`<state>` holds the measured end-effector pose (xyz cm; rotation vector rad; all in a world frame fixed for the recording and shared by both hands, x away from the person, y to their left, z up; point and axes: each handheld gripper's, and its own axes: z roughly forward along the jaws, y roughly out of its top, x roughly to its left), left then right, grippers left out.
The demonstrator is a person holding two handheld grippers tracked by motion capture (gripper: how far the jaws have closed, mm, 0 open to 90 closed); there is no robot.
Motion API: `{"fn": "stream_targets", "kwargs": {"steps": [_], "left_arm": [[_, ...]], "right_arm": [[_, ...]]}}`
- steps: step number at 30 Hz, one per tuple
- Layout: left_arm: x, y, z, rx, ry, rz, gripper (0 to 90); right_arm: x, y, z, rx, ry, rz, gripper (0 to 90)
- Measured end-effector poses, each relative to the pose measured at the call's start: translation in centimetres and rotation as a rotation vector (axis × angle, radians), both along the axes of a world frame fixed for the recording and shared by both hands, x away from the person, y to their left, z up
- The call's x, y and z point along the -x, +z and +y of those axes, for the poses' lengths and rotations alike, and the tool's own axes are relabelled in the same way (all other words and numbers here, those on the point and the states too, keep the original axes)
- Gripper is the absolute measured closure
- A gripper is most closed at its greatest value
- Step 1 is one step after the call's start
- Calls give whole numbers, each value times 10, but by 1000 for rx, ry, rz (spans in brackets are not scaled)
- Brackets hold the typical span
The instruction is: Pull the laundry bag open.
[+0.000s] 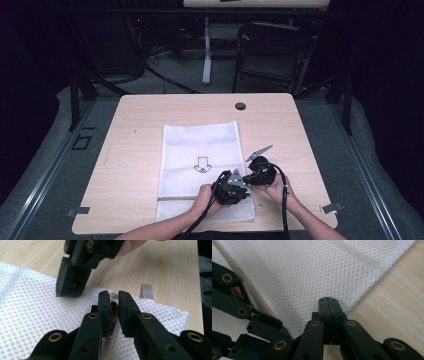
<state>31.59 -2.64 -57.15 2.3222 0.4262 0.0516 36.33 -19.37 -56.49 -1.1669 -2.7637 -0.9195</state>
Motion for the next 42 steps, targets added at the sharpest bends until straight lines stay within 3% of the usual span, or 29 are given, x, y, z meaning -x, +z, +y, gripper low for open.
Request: {"fn": "stream_targets", "kwargs": {"steps": [2,8,10,12,14,20,23,25,30,35,37,42], "left_arm": [[-1,-2,2,26,10,13,811],[0,-5,3,41,39,15,813],[2,-7,3,46,50,17,813],[3,-8,4,58,57,14,813],[4,-10,6,73,63,11,813],[7,-12,6,81,71,-16,813],[8,-11,5,69,73,-27,814],[8,-9,7,56,76,-28,815],[7,-9,14,51,98,-20,816],[7,-4,19,48,93,-22,816],[6,-2,21,48,89,-12,816],[3,-2,25,70,98,23,816]], "right_arm": [[-1,1,-1,21,24,4,900],[0,2,-2,26,19,-2,900],[0,1,-3,4,17,16,900],[1,4,-4,27,14,-4,900],[3,6,-6,-6,-13,30,900],[6,5,-9,14,10,72,900],[7,3,-6,-10,1,67,900],[10,5,0,57,37,31,900],[11,5,2,82,47,11,900],[12,5,2,81,51,8,900],[12,5,3,63,45,18,900],[11,6,1,76,55,22,900]]}}
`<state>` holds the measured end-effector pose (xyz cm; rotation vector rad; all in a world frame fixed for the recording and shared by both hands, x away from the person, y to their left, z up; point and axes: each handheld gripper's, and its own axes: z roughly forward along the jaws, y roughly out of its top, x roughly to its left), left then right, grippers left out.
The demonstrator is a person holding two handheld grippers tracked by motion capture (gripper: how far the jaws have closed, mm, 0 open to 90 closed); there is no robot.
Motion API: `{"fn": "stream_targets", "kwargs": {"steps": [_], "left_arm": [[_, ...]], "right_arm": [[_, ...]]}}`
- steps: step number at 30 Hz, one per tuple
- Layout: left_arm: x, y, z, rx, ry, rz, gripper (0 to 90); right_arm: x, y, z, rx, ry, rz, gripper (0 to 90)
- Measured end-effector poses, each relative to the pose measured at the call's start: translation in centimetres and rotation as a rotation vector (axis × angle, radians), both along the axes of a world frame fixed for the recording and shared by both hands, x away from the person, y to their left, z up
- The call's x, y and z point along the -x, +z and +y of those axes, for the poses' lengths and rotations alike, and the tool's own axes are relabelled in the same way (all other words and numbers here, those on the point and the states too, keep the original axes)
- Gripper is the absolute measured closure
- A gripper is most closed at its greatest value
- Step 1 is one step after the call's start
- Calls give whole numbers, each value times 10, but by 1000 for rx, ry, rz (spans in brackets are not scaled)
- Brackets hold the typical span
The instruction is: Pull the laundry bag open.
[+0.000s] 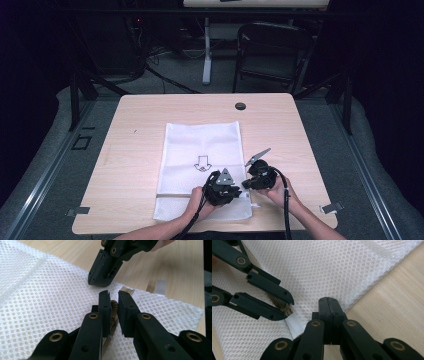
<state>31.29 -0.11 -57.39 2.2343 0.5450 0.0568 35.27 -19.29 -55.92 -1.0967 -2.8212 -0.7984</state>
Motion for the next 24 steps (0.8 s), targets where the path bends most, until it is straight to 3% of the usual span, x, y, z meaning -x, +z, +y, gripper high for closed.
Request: {"fn": "stream_targets", "kwargs": {"steps": [1,8,9,15,19,21,22,24], "left_arm": [[0,0,0,-1,-2,-2,816],[3,5,5,-32,-20,-24,814],[3,6,7,-33,-23,-18,814],[3,6,13,-55,-45,-26,813],[3,4,14,-86,-55,-35,811],[2,1,16,-82,-61,-15,811],[2,1,17,-83,-61,-9,810],[1,1,16,-83,-73,-15,808]], "right_arm": [[0,-1,-1,-19,-3,7,900],[-1,0,-2,5,11,-2,900],[0,0,0,-14,-2,5,900],[-1,0,0,-9,-4,6,900],[0,-3,0,-54,-26,14,900],[0,-3,0,-57,-28,14,900],[-2,-1,-1,-21,-1,18,900],[-2,-1,-1,-22,1,17,900]]}}
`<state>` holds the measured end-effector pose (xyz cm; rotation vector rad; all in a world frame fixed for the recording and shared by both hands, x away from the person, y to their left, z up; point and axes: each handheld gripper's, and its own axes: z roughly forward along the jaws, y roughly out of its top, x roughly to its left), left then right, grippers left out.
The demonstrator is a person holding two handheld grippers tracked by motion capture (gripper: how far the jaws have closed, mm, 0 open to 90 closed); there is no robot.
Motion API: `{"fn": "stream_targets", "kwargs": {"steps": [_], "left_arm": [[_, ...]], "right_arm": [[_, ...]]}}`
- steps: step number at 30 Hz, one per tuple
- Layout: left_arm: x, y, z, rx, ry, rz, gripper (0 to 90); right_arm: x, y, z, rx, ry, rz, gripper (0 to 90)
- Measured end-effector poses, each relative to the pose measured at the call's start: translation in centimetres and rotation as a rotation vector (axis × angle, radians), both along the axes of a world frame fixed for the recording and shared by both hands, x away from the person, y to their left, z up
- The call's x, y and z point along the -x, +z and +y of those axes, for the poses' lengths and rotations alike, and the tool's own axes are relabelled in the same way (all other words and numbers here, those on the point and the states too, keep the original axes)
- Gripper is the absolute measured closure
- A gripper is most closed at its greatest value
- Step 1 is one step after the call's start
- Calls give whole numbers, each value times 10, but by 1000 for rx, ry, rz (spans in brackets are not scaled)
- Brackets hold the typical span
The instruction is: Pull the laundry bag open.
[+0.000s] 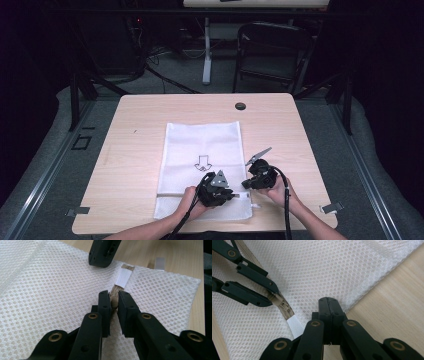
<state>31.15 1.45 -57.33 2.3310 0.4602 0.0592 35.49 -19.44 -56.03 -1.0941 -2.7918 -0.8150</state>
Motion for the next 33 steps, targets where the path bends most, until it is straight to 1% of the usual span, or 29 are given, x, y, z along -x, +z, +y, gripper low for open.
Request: {"fn": "stream_targets", "kwargs": {"steps": [1,2,3,5,6,7,8,9,10,11,12,13,14,15,16,17,18,20,21,22,24,25,26,27,28,29,30,32,33], "left_arm": [[0,0,0,0,-3,-1,804],[0,1,0,-13,-1,-7,801],[-2,1,-1,-4,-11,2,798],[-2,1,-2,-5,-14,8,744],[-3,1,-3,-5,-25,13,729],[-3,0,-5,-10,-29,7,724],[-3,0,-6,-23,-37,9,723],[-3,0,-7,-34,-27,2,729],[-4,-1,-8,-24,-33,10,750],[-5,0,-8,-37,-26,12,761],[-6,-1,-9,-21,-33,22,780],[-6,-1,-9,-28,-30,23,804],[-7,-2,-9,-19,-37,34,812],[-8,-2,-8,-18,-33,33,815],[-9,-3,-7,-2,-37,51,817],[-9,-3,-7,4,-30,57,818],[-10,-4,-6,17,-30,64,818],[-10,-4,-7,23,-22,62,819],[-9,-4,-7,16,-16,56,819],[-10,-4,-8,23,-17,59,819],[-10,-4,-8,21,-11,55,819],[-10,-4,-8,21,-11,55,819],[-10,-4,-8,20,-11,54,819],[-10,-4,-8,23,-15,60,820],[-9,-4,-9,16,-8,51,820],[-9,-4,-9,12,-10,48,820],[-9,-4,-9,14,-13,53,821],[-9,-3,-9,2,-16,48,822],[-9,-2,-9,0,-14,47,822]], "right_arm": [[0,0,0,2,1,0,900],[0,0,-1,8,3,-1,900],[0,0,0,2,-1,0,900],[0,0,0,2,-3,5,900],[0,0,0,3,-4,4,900],[0,0,0,0,-4,5,900],[0,0,-1,-3,-4,7,900],[0,0,0,-6,-9,5,900],[0,0,0,-6,-10,4,900],[0,0,0,-8,-11,6,900],[0,0,0,-10,-11,6,900],[0,0,-1,-5,-10,5,900],[1,-2,0,-26,-26,7,900],[1,-2,0,-34,-28,9,900],[1,-2,0,-28,-27,6,900],[1,-2,0,-39,-33,16,900],[0,-1,-1,-29,-24,26,900],[0,2,-3,1,-4,4,900],[1,4,-2,-1,-6,2,900],[3,6,-2,-16,1,23,900],[9,9,1,5,19,19,900],[12,11,3,25,41,23,900],[15,11,6,11,28,33,900],[16,11,8,42,40,29,900],[17,8,11,64,44,34,900],[17,6,12,57,47,51,900],[17,6,11,53,50,55,900],[16,5,12,48,50,50,900],[16,5,12,57,51,49,900]]}}
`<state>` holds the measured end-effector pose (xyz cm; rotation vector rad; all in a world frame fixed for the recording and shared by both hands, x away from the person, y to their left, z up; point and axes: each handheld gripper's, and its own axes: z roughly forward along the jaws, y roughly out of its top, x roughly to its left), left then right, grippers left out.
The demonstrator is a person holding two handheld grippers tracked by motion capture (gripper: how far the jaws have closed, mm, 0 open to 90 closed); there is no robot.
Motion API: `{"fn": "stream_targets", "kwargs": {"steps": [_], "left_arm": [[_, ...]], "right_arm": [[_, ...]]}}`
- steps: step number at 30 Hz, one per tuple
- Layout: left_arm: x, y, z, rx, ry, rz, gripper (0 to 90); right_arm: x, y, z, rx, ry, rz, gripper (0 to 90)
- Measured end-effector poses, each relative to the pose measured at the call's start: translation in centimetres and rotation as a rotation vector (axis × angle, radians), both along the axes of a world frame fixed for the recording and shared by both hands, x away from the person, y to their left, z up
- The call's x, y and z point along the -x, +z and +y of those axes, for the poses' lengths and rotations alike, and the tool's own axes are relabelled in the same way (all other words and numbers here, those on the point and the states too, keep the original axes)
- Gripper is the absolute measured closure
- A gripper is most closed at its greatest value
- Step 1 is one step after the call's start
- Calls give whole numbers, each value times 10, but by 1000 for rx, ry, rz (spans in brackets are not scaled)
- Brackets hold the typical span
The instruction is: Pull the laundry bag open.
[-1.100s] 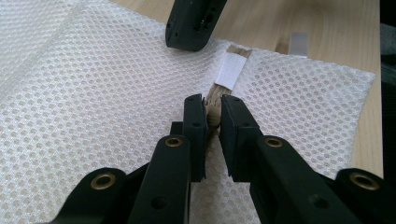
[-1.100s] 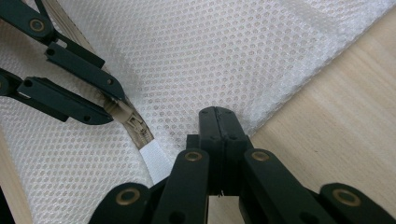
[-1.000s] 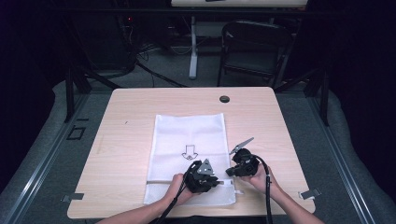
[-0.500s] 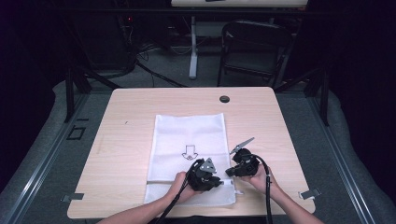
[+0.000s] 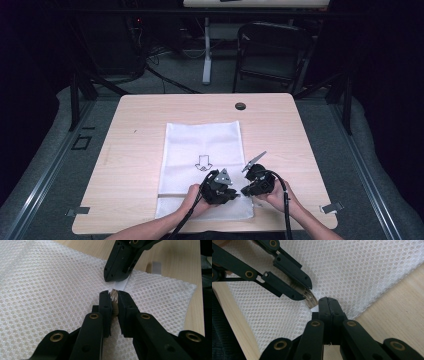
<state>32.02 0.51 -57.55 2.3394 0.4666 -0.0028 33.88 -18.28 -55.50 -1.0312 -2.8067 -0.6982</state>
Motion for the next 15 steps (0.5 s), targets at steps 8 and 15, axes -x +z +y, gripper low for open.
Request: {"fn": "stream_targets", "kwargs": {"steps": [8,15], "left_arm": [[-1,2,2,-10,-9,-1,823],[-2,3,7,-5,-13,9,823]], "right_arm": [[-1,-1,-1,3,-7,5,900],[-1,0,-1,5,1,5,900]]}}
